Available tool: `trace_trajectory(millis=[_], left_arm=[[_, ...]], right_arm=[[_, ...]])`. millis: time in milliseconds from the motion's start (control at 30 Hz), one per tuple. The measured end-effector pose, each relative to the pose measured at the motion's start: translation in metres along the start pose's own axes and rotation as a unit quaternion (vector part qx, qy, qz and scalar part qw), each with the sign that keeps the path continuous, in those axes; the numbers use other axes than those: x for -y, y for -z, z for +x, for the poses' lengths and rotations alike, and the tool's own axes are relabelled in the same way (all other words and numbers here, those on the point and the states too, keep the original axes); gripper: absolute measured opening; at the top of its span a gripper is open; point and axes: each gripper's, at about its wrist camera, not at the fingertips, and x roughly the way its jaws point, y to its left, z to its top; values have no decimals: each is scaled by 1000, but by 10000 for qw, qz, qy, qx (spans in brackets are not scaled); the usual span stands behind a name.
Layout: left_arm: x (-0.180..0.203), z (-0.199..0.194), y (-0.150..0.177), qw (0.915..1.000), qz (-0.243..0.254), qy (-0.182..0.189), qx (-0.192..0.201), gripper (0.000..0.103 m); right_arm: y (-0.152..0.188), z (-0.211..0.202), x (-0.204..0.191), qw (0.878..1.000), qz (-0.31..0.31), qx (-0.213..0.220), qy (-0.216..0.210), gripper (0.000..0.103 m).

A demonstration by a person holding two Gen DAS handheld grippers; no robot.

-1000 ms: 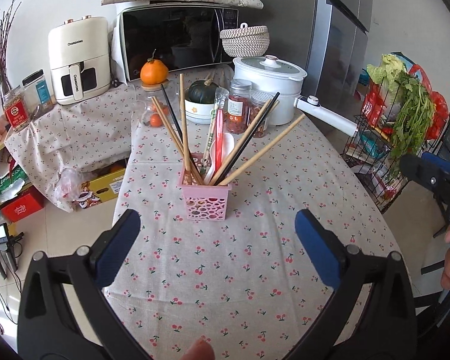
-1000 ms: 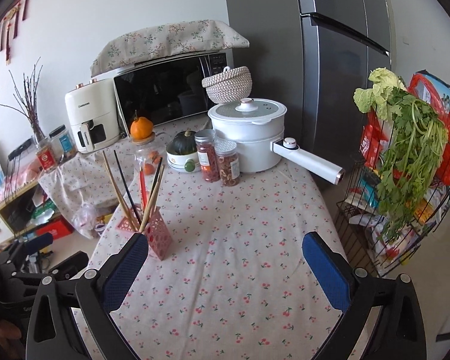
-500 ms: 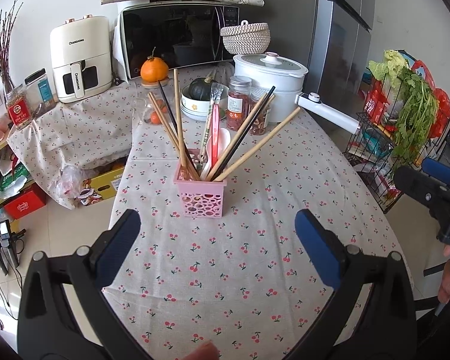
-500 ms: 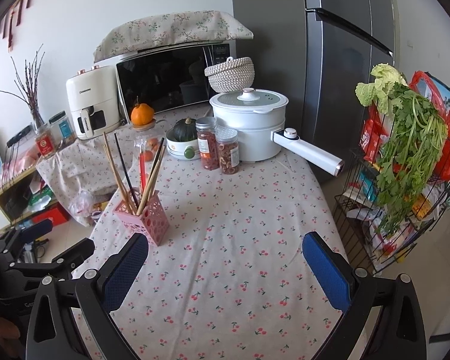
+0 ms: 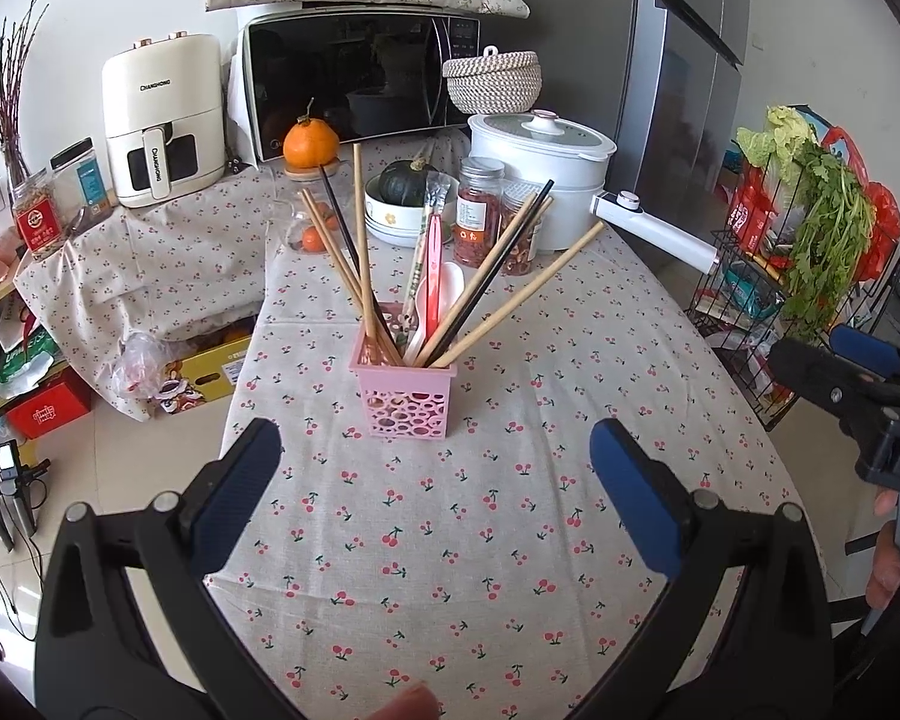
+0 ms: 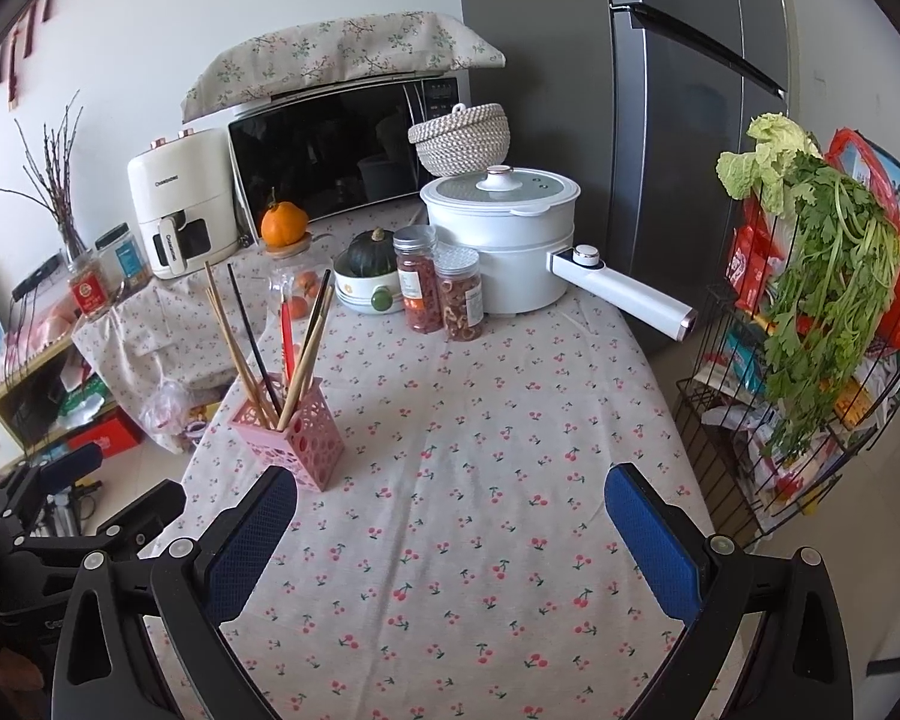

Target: Organize utensils

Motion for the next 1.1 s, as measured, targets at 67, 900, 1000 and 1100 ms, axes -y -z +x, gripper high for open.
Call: trace_trajectory(millis=[67, 900, 1000, 1100], left_arm=[[-1, 0, 0, 10000, -10, 1, -3, 102], [-3, -1, 0, 10000, -9, -31, 13, 102], [-3, -1, 0, 10000, 3, -40, 13, 102], [-3, -1, 0, 10000, 24, -54, 9, 102]], right_arm=[[0, 0, 0, 10000, 0, 0, -2, 103], [3, 3, 0, 10000, 43, -34, 1, 103], [3, 3, 1, 10000, 54, -35, 2, 103], [3, 4, 1, 10000, 51, -39, 5, 103]])
